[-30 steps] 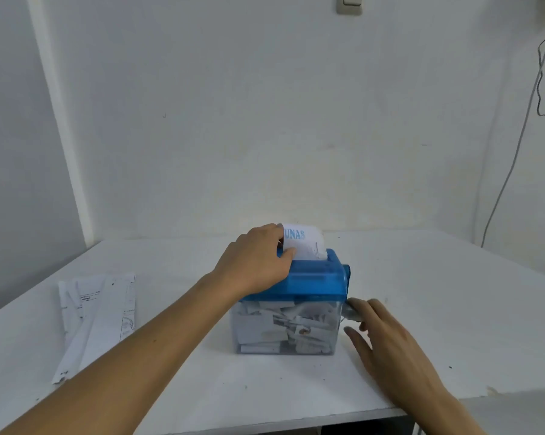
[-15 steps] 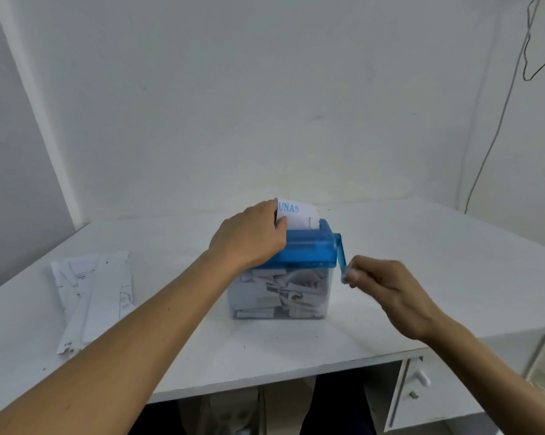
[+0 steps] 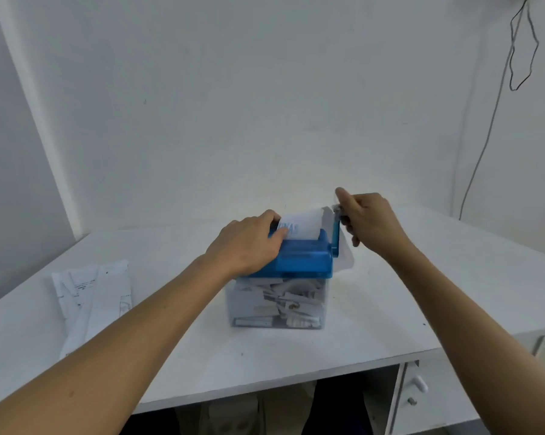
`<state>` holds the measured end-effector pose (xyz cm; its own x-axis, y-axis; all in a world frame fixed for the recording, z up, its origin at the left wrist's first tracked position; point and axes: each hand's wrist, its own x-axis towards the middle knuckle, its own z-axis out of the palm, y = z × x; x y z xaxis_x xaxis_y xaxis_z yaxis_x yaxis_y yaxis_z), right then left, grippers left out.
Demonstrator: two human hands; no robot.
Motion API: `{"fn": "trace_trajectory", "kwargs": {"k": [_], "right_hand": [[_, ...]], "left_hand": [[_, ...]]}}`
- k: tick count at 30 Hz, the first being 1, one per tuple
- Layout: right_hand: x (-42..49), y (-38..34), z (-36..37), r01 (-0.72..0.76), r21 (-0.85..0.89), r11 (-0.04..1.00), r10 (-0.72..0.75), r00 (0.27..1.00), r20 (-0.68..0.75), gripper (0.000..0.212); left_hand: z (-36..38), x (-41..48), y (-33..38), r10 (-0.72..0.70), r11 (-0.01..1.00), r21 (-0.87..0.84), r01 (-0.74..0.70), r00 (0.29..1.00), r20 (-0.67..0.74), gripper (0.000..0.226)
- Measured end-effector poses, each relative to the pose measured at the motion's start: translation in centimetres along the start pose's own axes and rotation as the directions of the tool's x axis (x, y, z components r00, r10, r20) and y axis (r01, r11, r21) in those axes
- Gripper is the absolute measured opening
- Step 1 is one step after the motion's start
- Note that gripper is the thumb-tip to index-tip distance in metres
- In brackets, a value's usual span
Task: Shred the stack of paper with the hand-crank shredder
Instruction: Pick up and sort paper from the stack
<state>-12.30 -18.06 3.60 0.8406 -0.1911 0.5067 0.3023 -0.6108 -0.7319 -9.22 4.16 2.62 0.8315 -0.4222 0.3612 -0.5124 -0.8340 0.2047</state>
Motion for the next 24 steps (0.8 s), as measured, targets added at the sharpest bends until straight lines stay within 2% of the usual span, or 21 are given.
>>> {"fn": "trace_trajectory", "kwargs": {"k": [4, 7, 9, 11, 15, 17, 21, 24], "right_hand": [[2.2, 2.4, 2.8, -0.117, -0.07, 0.991, 0.118, 0.993, 0.008, 0.04], [1.1, 4.2, 4.5, -0.177, -0.068, 0.982, 0.173, 0.983, -0.066, 0.034], [0.0, 4.8, 5.1, -0.186, -0.05, 0.981, 0.18, 0.978, -0.107, 0.036], [-1.0, 5.2, 5.6, -0.188, -0.096, 0.977, 0.179, 0.979, -0.097, 0.041], [-2.8, 5.8, 5.9, -0.236, -0.114, 0.965, 0.226, 0.97, -0.09, 0.037], [-3.8, 5.9, 5.8, -0.256, -0.078, 0.964, 0.251, 0.966, -0.063, 0.039], [-6.6, 5.3, 5.3, -0.275, -0.015, 0.961, 0.275, 0.961, -0.015, 0.057], [-8.8, 4.2, 3.8, -0.218, -0.032, 0.975, 0.219, 0.975, 0.041, 0.059]], "left_hand": [[0.4, 0.0, -0.3, -0.04, 0.999, -0.024, 0.04, 0.999, 0.008, 0.042], [0.5, 0.1, 0.0, -0.076, 0.996, -0.052, 0.076, 0.997, 0.001, 0.063], [0.4, 0.0, 0.4, -0.086, 0.995, -0.059, 0.086, 0.996, 0.004, 0.076], [0.3, -0.2, 0.6, -0.085, 0.995, -0.056, 0.086, 0.996, 0.014, 0.088], [0.5, -0.3, 0.6, -0.097, 0.995, 0.009, 0.096, 0.995, 0.034, 0.111], [0.6, -0.1, 0.6, -0.123, 0.991, 0.05, 0.122, 0.992, 0.026, 0.114], [0.4, -0.1, 0.8, -0.108, 0.991, 0.077, 0.105, 0.993, 0.036, 0.095], [0.2, -0.1, 0.9, -0.098, 0.991, 0.102, 0.092, 0.994, 0.058, 0.099]]}}
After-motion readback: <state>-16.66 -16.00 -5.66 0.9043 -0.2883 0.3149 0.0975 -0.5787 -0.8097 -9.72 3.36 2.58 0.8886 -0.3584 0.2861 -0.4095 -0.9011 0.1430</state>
